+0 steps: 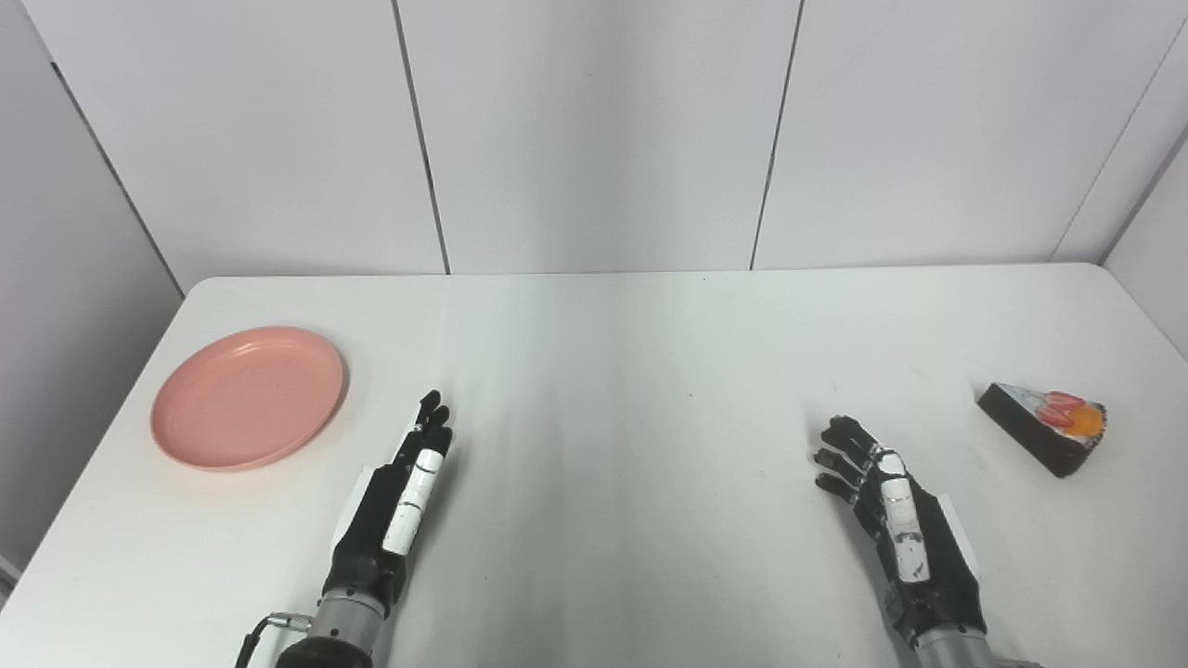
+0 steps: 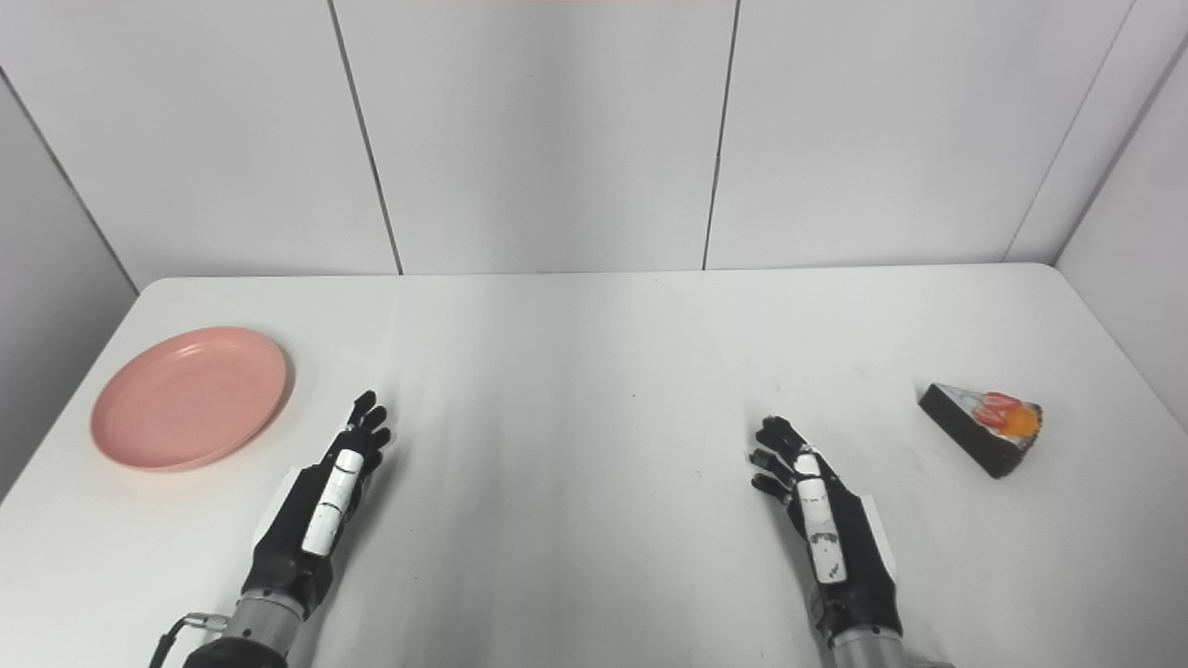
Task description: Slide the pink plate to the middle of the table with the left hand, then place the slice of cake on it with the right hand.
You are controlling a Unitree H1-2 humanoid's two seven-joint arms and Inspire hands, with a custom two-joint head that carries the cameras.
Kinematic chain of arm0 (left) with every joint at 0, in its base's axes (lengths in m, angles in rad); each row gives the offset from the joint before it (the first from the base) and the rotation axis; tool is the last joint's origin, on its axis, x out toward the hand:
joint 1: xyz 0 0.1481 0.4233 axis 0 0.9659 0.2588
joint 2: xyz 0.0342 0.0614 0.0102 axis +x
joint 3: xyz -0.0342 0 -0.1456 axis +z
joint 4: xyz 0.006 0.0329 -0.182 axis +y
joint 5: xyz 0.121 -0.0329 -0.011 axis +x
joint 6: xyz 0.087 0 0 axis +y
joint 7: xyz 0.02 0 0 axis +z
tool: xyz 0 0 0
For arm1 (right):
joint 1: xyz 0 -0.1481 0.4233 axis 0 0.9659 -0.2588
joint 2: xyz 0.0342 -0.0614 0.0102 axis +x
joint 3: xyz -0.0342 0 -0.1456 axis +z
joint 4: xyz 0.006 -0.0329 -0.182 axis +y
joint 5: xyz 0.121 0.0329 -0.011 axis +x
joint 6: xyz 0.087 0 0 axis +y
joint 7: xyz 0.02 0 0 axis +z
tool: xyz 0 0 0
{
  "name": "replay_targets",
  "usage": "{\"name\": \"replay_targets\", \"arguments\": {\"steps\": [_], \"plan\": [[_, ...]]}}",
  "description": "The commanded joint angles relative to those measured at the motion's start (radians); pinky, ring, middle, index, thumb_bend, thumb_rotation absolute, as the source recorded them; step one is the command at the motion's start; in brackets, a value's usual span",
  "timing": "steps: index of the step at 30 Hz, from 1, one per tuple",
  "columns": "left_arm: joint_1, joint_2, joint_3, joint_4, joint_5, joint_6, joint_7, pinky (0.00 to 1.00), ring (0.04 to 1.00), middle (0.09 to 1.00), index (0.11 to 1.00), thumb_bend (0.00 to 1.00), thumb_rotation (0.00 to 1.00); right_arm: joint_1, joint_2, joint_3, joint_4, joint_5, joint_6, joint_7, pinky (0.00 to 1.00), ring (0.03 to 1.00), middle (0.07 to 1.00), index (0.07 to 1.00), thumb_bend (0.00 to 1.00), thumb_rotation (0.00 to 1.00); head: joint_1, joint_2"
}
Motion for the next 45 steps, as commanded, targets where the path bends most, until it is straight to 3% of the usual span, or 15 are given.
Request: {"name": "replay_targets", "arguments": {"steps": [1, 10, 26, 36, 45], "plan": [[-0.013, 0.0, 0.002, -0.023, -0.005, 0.0, -0.005, 1.0, 0.98, 0.999, 1.0, 0.76, 1.0, -0.005, -0.001, 0.0, -0.002, 0.0, -0.055, 0.008, 0.82, 0.834, 0.852, 0.831, 0.93, 1.0, 0.001, -0.001], [-0.013, -0.002, -0.002, -0.02, -0.002, -0.007, -0.011, 1.0, 0.98, 1.0, 1.0, 0.74, 1.0, -0.002, 0.002, -0.005, 0.042, -0.004, -0.218, 0.008, 0.82, 0.828, 0.841, 0.818, 0.9, 1.0, 0.003, -0.003], [-0.016, -0.005, -0.009, 0.004, 0.014, -0.024, -0.009, 1.0, 0.972, 0.995, 1.0, 0.72, 1.0, -0.008, -0.008, -0.003, 0.076, 0.011, -0.23, 0.025, 0.82, 0.831, 0.844, 0.821, 0.9, 1.0, 0.017, -0.021], [-0.013, -0.04, -0.05, 0.051, 0.073, -0.072, 0.018, 1.0, 0.974, 0.997, 1.0, 0.67, 1.0, -0.004, -0.053, -0.029, 0.156, 0.058, -0.291, 0.064, 0.81, 0.824, 0.838, 0.821, 0.91, 1.0, 0.173, -0.098], [-0.015, -0.072, -0.084, 0.119, 0.146, -0.123, 0.066, 0.96, 0.973, 0.987, 1.0, 0.7, 1.0, -0.018, -0.089, -0.06, 0.275, 0.103, -0.356, 0.103, 0.79, 0.811, 0.826, 0.815, 0.92, 1.0, 0.221, -0.15]]}}
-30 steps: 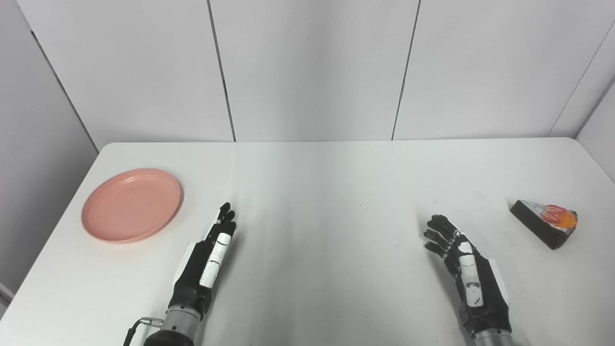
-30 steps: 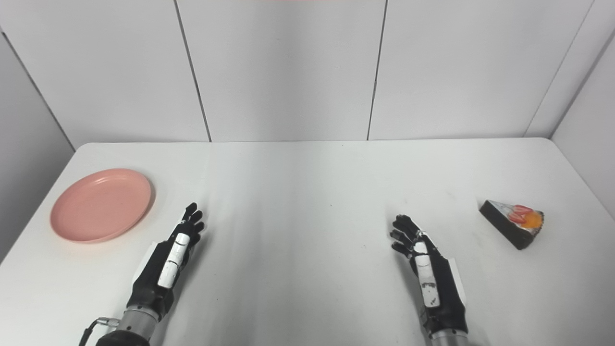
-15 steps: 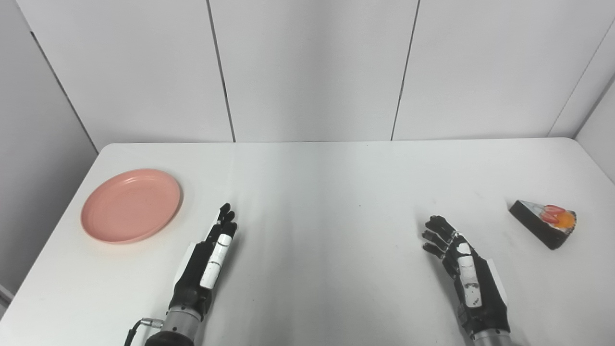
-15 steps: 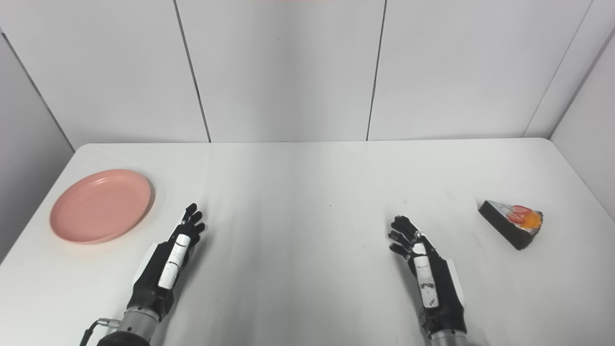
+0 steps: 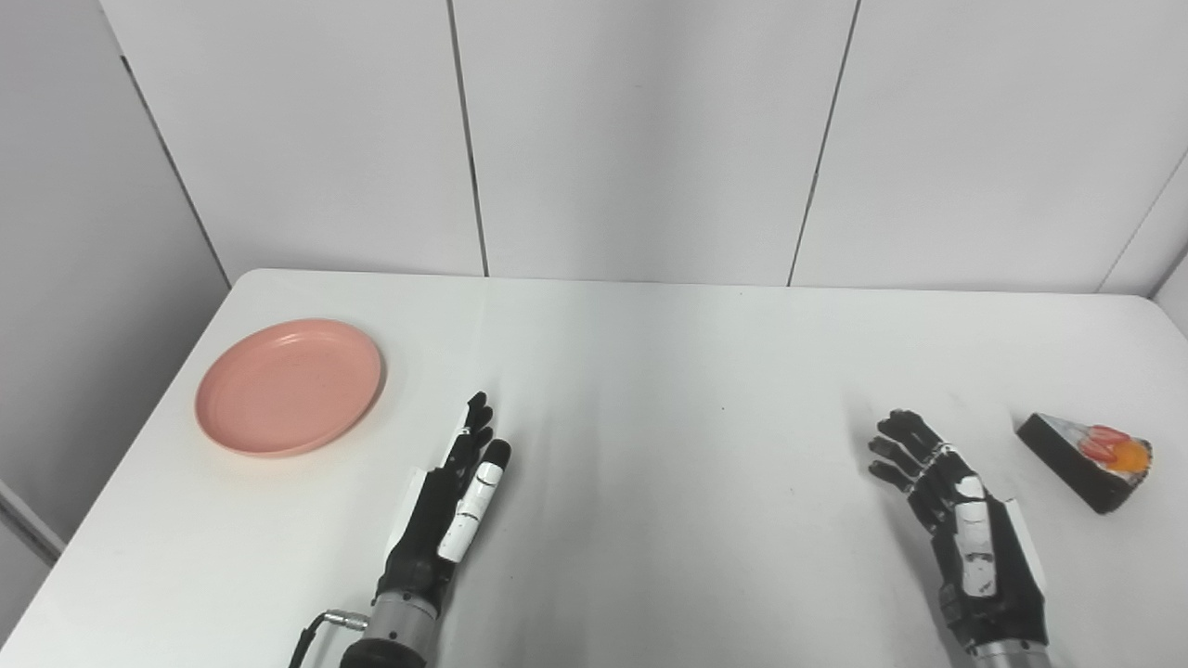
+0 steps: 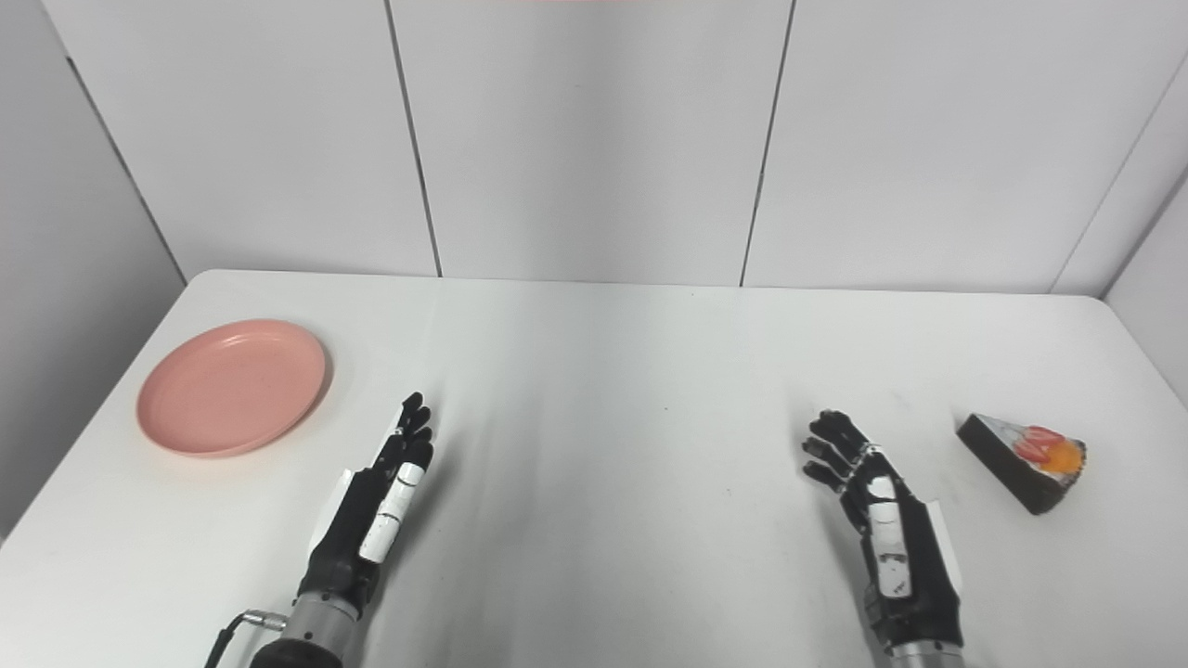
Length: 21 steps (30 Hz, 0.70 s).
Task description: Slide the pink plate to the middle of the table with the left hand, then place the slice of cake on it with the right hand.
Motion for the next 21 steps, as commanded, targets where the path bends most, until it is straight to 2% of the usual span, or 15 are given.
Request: {"name": "replay_targets", "arguments": {"steps": [1, 6, 9, 12, 14, 21], "plan": [[-0.013, -0.017, -0.023, 0.026, 0.011, -0.009, -0.009, 0.95, 0.971, 0.985, 1.0, 0.7, 1.0, 0.031, -0.01, -0.007, 0.086, 0.009, -0.059, 0.023, 0.79, 0.812, 0.826, 0.817, 0.91, 1.0, 0.007, -0.014], [-0.02, -0.034, -0.024, 0.08, 0.009, -0.052, 0.006, 0.95, 0.97, 0.983, 1.0, 0.72, 1.0, 0.013, -0.022, -0.013, 0.159, 0.024, -0.108, 0.049, 0.79, 0.812, 0.827, 0.819, 0.91, 1.0, 0.025, -0.048], [-0.027, -0.043, -0.027, 0.121, 0.016, -0.082, 0.018, 0.94, 0.967, 0.985, 1.0, 0.72, 1.0, -0.001, -0.029, -0.018, 0.211, 0.033, -0.142, 0.066, 0.8, 0.815, 0.832, 0.821, 0.91, 1.0, 0.047, -0.088], [-0.037, -0.049, -0.031, 0.158, 0.029, -0.107, 0.031, 0.93, 0.96, 0.982, 1.0, 0.72, 1.0, -0.016, -0.035, -0.022, 0.258, 0.043, -0.169, 0.079, 0.81, 0.819, 0.837, 0.82, 0.91, 1.0, 0.056, -0.105], [-0.047, -0.052, -0.036, 0.192, 0.035, -0.131, 0.038, 0.94, 0.961, 0.985, 1.0, 0.72, 1.0, -0.03, -0.038, -0.028, 0.299, 0.042, -0.189, 0.081, 0.8, 0.816, 0.834, 0.818, 0.91, 1.0, 0.072, -0.138], [-0.062, -0.06, -0.04, 0.251, 0.044, -0.179, 0.047, 0.95, 0.969, 0.997, 1.0, 0.68, 1.0, -0.058, -0.045, -0.035, 0.379, 0.044, -0.227, 0.088, 0.8, 0.814, 0.828, 0.804, 0.91, 1.0, 0.074, -0.164]]}}
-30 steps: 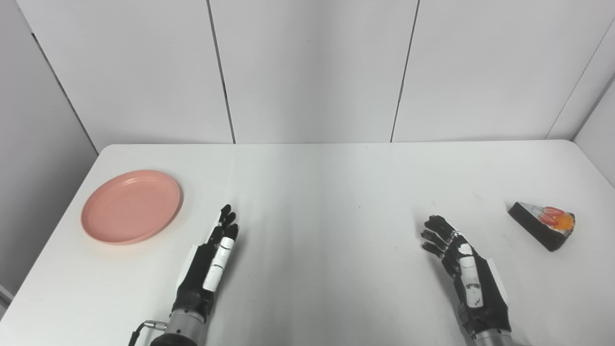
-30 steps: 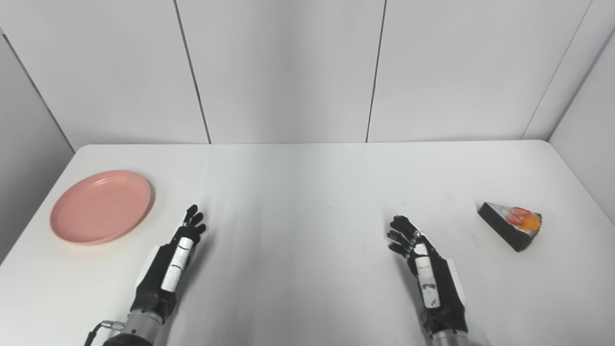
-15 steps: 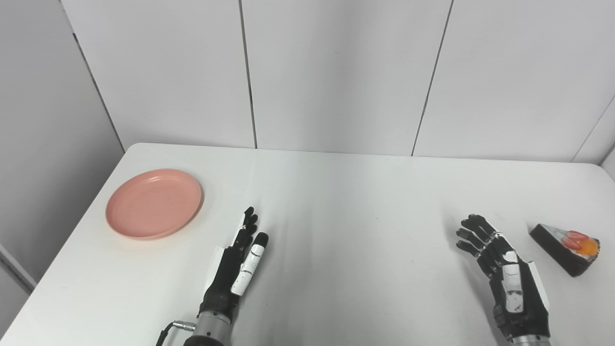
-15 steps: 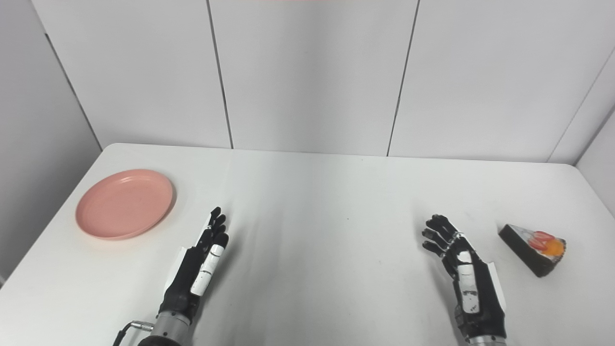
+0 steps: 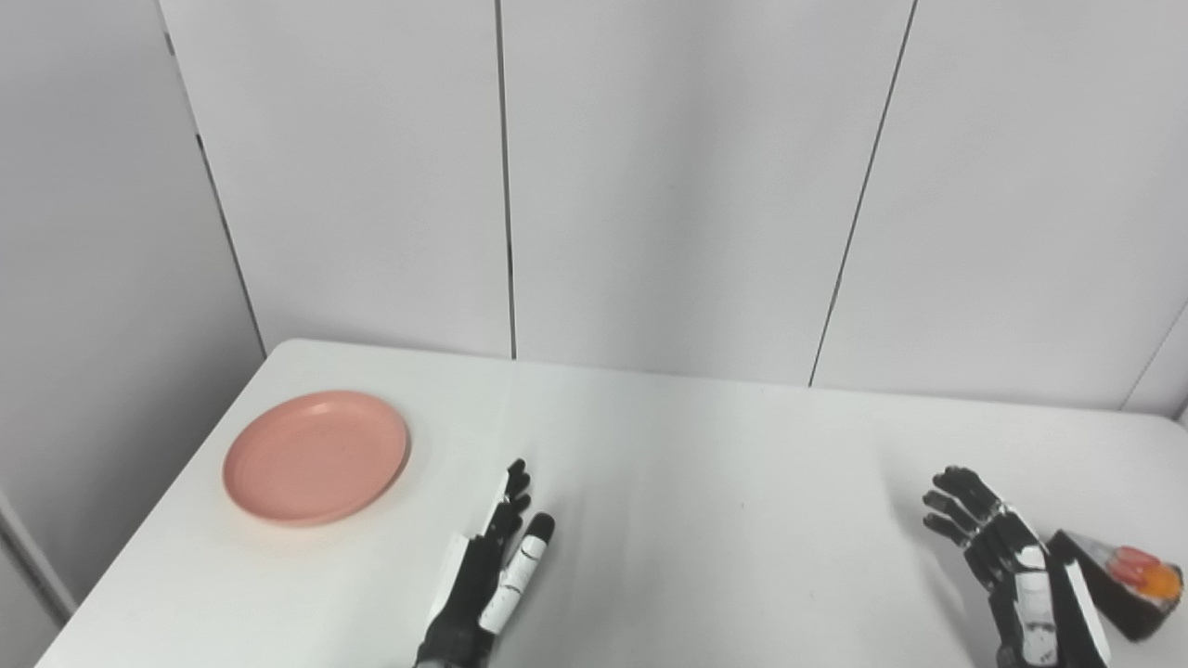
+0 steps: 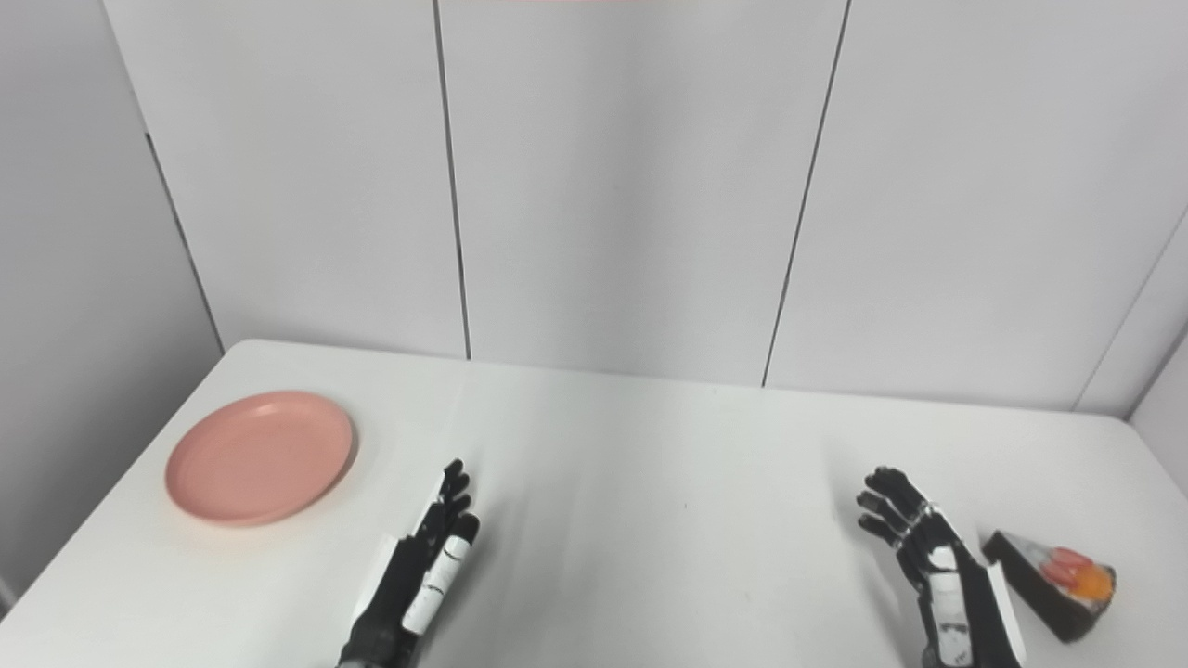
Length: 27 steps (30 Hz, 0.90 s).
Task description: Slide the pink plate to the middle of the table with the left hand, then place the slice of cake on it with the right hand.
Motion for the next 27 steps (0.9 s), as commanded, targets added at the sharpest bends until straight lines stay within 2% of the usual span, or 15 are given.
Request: {"name": "replay_targets", "arguments": {"steps": [1, 13, 18, 20, 23, 25, 27], "plan": [[0.021, -0.017, -0.025, 0.05, 0.004, -0.017, -0.01, 0.95, 0.97, 0.999, 1.0, 0.68, 1.0, 0.09, 0.023, 0.004, 0.139, -0.005, -0.043, 0.008, 0.8, 0.814, 0.828, 0.804, 0.91, 1.0, -0.004, -0.003], [0.021, -0.012, -0.013, 0.076, -0.01, -0.052, -0.005, 0.96, 0.972, 0.995, 1.0, 0.69, 1.0, 0.084, 0.035, 0.004, 0.158, -0.008, -0.054, 0.016, 0.79, 0.808, 0.822, 0.805, 0.9, 1.0, 0.006, -0.015], [0.019, -0.041, 0.04, 0.07, -0.059, -0.237, 0.048, 0.89, 0.9, 0.928, 0.989, 0.63, 0.98, 0.094, 0.039, 0.012, 0.145, 0.004, -0.042, 0.025, 0.8, 0.815, 0.83, 0.813, 0.9, 1.0, 0.024, -0.013], [0.007, -0.042, 0.061, 0.016, -0.076, -0.266, 0.049, 0.85, 0.869, 0.889, 0.95, 0.61, 0.96, 0.098, 0.041, 0.009, 0.136, 0.016, -0.034, 0.029, 0.81, 0.822, 0.838, 0.82, 0.91, 1.0, 0.032, -0.01], [-0.038, -0.032, 0.106, -0.055, -0.127, -0.272, 0.044, 0.85, 0.855, 0.866, 0.896, 0.63, 0.96, 0.103, 0.042, 0.004, 0.129, 0.033, -0.028, 0.032, 0.82, 0.825, 0.84, 0.822, 0.91, 1.0, 0.039, -0.011], [-0.078, -0.019, 0.137, -0.069, -0.148, -0.285, 0.051, 0.84, 0.828, 0.837, 0.843, 0.67, 0.93, 0.104, 0.043, 0.004, 0.13, 0.038, -0.033, 0.034, 0.82, 0.829, 0.844, 0.829, 0.89, 1.0, 0.035, -0.013], [-0.122, 0.004, 0.171, -0.057, -0.156, -0.302, 0.054, 0.82, 0.816, 0.819, 0.821, 0.66, 0.94, 0.104, 0.044, 0.003, 0.131, 0.039, -0.033, 0.032, 0.82, 0.828, 0.842, 0.833, 0.88, 1.0, 0.032, -0.014]]}}
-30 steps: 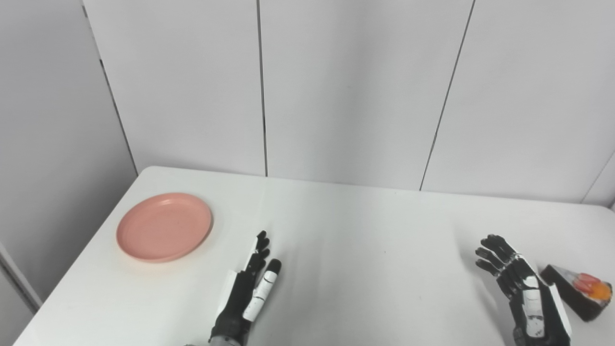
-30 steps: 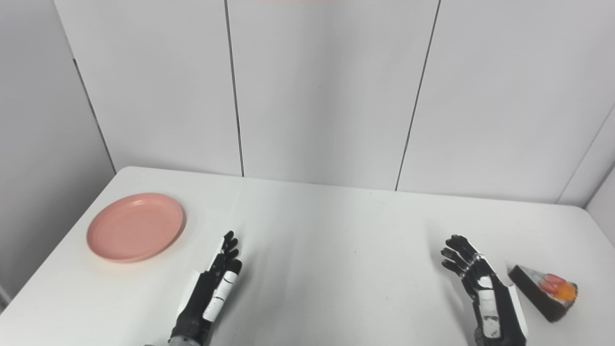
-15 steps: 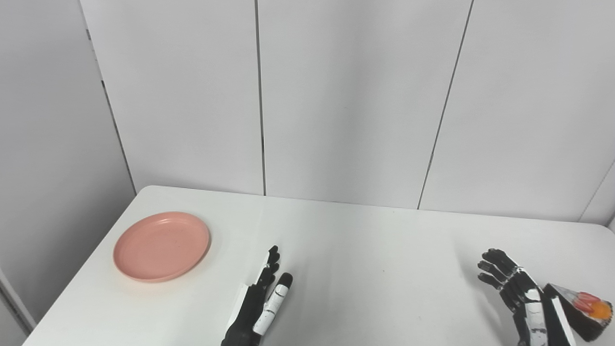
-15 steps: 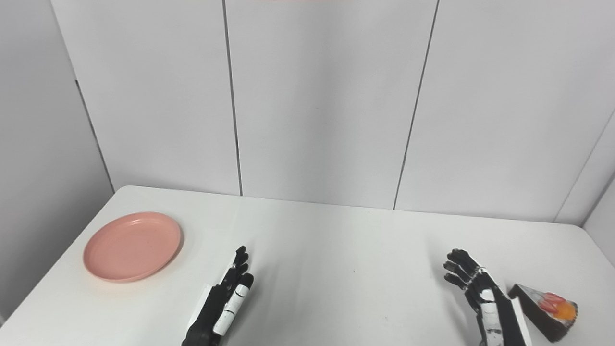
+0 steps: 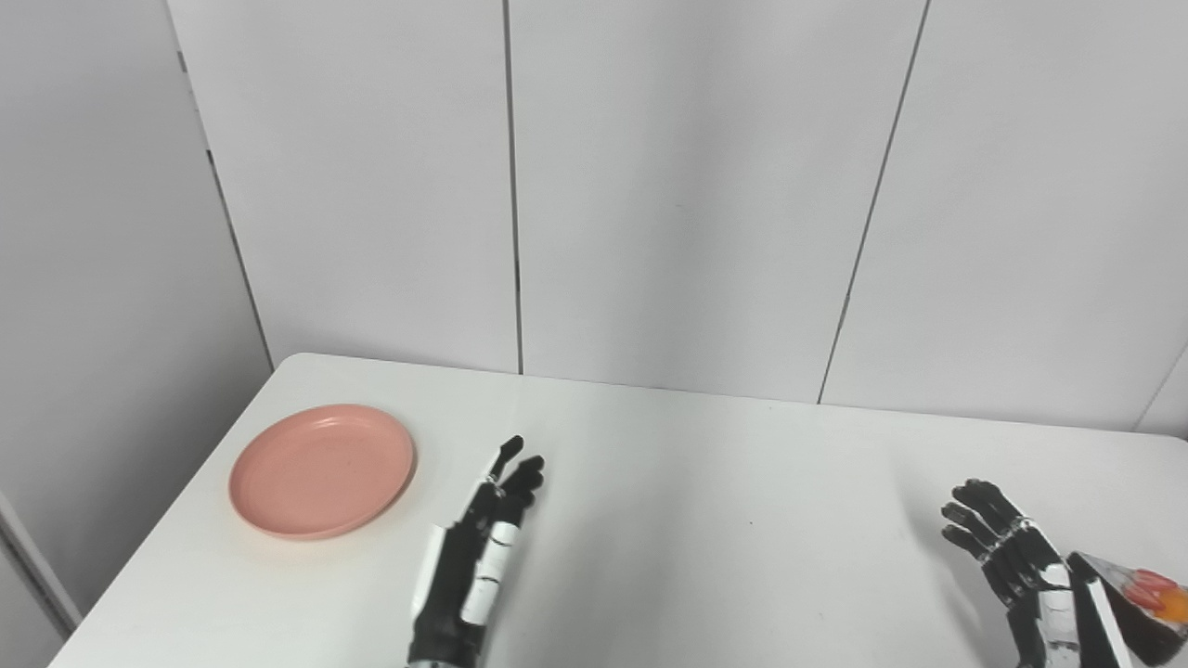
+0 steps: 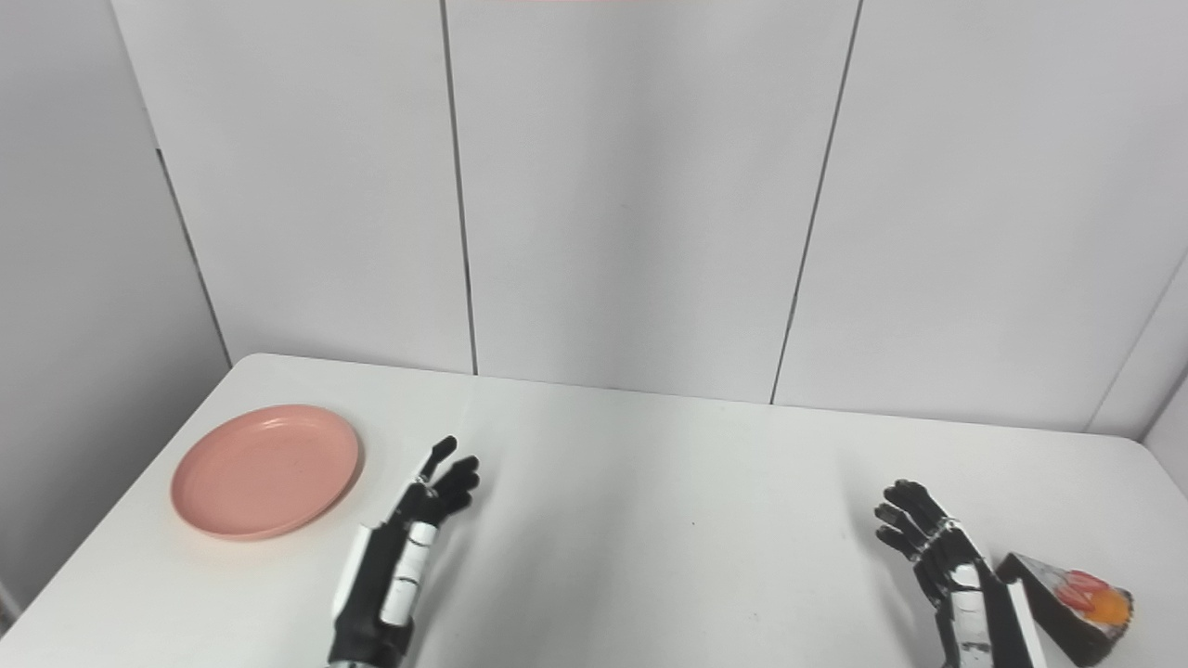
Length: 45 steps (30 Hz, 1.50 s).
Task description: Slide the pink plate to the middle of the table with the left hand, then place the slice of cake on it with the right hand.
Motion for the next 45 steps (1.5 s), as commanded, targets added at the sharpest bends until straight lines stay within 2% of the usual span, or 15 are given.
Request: {"name": "replay_targets", "arguments": {"steps": [1, 5, 9, 11, 16, 21, 25, 27, 29, 35, 38, 43, 45], "plan": [[-0.099, 0.04, 0.032, -0.018, -0.012, -0.064, 0.015, 0.79, 0.788, 0.788, 0.807, 0.67, 0.94, 0.114, 0.043, 0.006, 0.119, 0.011, -0.016, 0.008, 0.82, 0.825, 0.838, 0.831, 0.87, 1.0, 0.001, 0.001], [-0.184, 0.099, 0.09, 0.007, -0.045, -0.046, 0.011, 0.67, 0.703, 0.713, 0.748, 0.71, 0.9, 0.111, 0.042, 0.005, 0.13, 0.018, -0.021, 0.016, 0.81, 0.822, 0.838, 0.83, 0.87, 1.0, 0.0, -0.005], [-0.266, 0.178, 0.135, 0.061, -0.027, -0.069, 0.024, 0.57, 0.635, 0.653, 0.688, 0.74, 0.89, 0.108, 0.042, 0.004, 0.14, 0.031, -0.02, 0.027, 0.82, 0.826, 0.839, 0.828, 0.87, 1.0, 0.002, -0.012], [-0.307, 0.226, 0.156, 0.124, -0.029, -0.11, 0.025, 0.54, 0.618, 0.64, 0.671, 0.79, 0.89, 0.106, 0.043, 0.004, 0.145, 0.033, -0.021, 0.03, 0.82, 0.824, 0.838, 0.827, 0.87, 1.0, 0.0, -0.011], [-0.385, 0.312, 0.216, 0.257, -0.03, -0.134, 0.054, 0.56, 0.641, 0.667, 0.674, 0.88, 0.88, 0.107, 0.044, 0.002, 0.148, 0.03, -0.019, 0.026, 0.81, 0.821, 0.834, 0.82, 0.88, 1.0, -0.003, -0.011], [-0.451, 0.401, 0.245, 0.408, 0.003, -0.147, 0.094, 0.58, 0.673, 0.694, 0.686, 0.86, 0.91, 0.11, 0.044, 0.001, 0.147, 0.023, -0.018, 0.024, 0.81, 0.817, 0.83, 0.812, 0.88, 1.0, -0.01, -0.004], [-0.498, 0.473, 0.232, 0.551, 0.043, -0.159, 0.155, 0.59, 0.68, 0.691, 0.692, 0.8, 0.86, 0.118, 0.045, 0.001, 0.134, 0.022, -0.011, 0.024, 0.8, 0.814, 0.827, 0.81, 0.89, 1.0, -0.013, 0.002], [-0.519, 0.506, 0.214, 0.616, 0.069, -0.159, 0.202, 0.57, 0.648, 0.665, 0.677, 0.8, 0.86, 0.122, 0.046, 0.0, 0.129, 0.023, -0.008, 0.024, 0.8, 0.81, 0.825, 0.808, 0.89, 1.0, -0.015, 0.007], [-0.542, 0.536, 0.204, 0.686, 0.063, -0.159, 0.221, 0.56, 0.639, 0.662, 0.677, 0.8, 0.85, 0.126, 0.045, 0.0, 0.126, 0.026, -0.006, 0.026, 0.79, 0.809, 0.823, 0.809, 0.9, 1.0, -0.015, 0.01], [-0.577, 0.58, 0.183, 0.825, 0.027, -0.159, 0.223, 0.57, 0.645, 0.66, 0.657, 0.86, 0.84, 0.133, 0.048, 0.0, 0.112, 0.024, -0.002, 0.023, 0.79, 0.8, 0.815, 0.806, 0.89, 1.0, -0.015, 0.017], [-0.579, 0.589, 0.167, 0.879, 0.021, -0.159, 0.219, 0.59, 0.67, 0.683, 0.664, 0.84, 0.86, 0.135, 0.048, 0.0, 0.109, 0.02, -0.002, 0.02, 0.78, 0.797, 0.811, 0.805, 0.89, 1.0, -0.018, 0.019], [-0.59, 0.577, 0.197, 0.97, -0.059, -0.159, 0.147, 0.6, 0.684, 0.719, 0.69, 0.79, 0.84, 0.141, 0.049, -0.001, 0.103, 0.017, -0.005, 0.018, 0.77, 0.789, 0.803, 0.799, 0.89, 1.0, -0.025, 0.024], [-0.587, 0.572, 0.22, 0.998, -0.11, -0.159, 0.085, 0.58, 0.691, 0.719, 0.681, 0.77, 0.86, 0.144, 0.051, -0.004, 0.099, 0.019, -0.008, 0.017, 0.77, 0.784, 0.797, 0.793, 0.89, 1.0, -0.027, 0.028]]}}
